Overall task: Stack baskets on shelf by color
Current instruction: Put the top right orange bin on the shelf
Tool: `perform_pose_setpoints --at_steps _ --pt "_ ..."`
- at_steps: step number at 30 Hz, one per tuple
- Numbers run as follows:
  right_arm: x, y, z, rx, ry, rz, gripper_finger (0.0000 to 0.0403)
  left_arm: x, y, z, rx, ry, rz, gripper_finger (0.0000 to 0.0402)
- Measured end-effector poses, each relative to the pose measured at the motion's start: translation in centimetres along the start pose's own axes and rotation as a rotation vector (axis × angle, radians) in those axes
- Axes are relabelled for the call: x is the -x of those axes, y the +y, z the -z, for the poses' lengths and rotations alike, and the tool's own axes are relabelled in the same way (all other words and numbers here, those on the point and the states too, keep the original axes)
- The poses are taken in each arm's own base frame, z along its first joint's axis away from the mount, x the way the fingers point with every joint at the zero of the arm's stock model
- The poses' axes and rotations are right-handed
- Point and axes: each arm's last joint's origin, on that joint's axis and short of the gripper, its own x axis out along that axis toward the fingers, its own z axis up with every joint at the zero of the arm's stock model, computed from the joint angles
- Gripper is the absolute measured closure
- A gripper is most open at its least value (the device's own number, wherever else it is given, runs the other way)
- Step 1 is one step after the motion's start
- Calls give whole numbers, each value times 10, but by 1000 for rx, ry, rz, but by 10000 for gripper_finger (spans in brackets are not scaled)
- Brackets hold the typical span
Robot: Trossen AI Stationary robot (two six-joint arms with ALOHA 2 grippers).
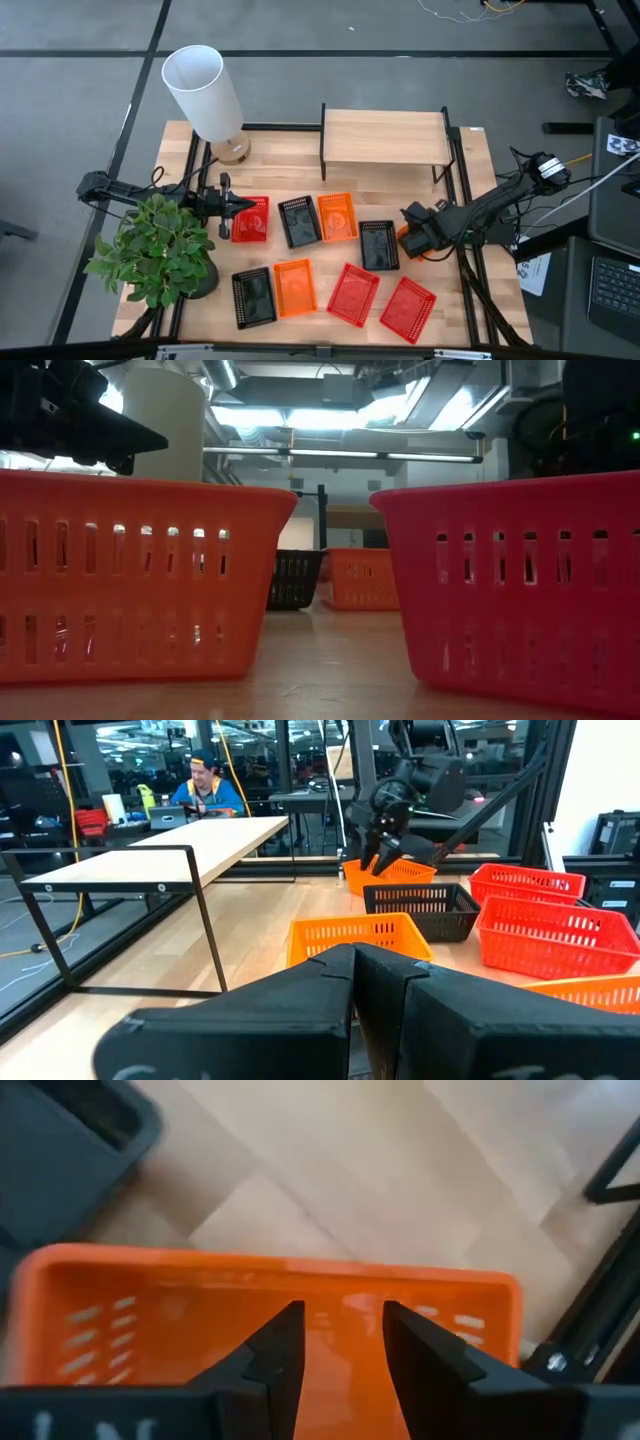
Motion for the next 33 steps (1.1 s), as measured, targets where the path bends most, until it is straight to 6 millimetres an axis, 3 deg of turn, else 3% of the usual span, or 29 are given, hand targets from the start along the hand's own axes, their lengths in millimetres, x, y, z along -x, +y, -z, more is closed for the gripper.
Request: perform_pose_setpoints --at_steps 8,13,33 --pt "36 20 -6 9 -33 -166 267 0 0 0 0 0 0 401" --pt "44 34 3 27 -56 -288 267 0 0 0 1 0 0 401" --pt "3 66 33 52 84 -89 272 0 0 0 8 0 0 401"
